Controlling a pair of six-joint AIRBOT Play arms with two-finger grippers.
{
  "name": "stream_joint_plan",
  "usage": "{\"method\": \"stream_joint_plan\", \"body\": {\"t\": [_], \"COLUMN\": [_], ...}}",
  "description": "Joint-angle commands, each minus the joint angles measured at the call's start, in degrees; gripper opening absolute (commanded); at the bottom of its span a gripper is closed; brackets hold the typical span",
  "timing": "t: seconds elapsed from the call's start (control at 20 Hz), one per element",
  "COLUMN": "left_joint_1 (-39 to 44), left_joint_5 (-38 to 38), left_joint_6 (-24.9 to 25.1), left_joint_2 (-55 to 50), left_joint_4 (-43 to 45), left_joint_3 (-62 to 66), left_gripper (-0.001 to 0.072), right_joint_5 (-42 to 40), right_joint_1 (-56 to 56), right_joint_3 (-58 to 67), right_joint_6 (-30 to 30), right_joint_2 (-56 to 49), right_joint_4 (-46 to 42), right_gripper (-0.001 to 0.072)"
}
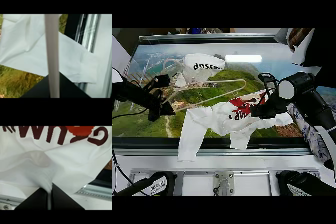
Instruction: Fold the clothes and pants, and hang the long-sleeved shirts on hangers.
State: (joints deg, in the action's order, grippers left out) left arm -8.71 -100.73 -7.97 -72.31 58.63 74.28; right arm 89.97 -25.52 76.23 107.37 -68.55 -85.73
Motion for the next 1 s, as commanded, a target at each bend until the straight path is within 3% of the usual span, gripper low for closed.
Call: {"method": "stream_joint_plan", "body": {"t": [0.0, 0.95], "left_joint_1": [-0.55, 3.93], "left_joint_5": [-1.75, 1.55], "left_joint_6": [3.58, 6.29], "left_joint_2": [0.02, 6.12], "left_joint_4": [-1.29, -1.22], "left_joint_3": [-4.28, -17.53], "left_gripper": [0.0019, 0.0018], "right_joint_5": [0.28, 0.26], "right_joint_1": [-0.04, 2.91], "right_joint_3": [0.02, 0.24], "right_joint_6": [0.02, 2.84], "right_joint_2": [-0.02, 0.11], "right_joint_4": [0.02, 2.4], "right_gripper": [0.003, 0.0029]}}
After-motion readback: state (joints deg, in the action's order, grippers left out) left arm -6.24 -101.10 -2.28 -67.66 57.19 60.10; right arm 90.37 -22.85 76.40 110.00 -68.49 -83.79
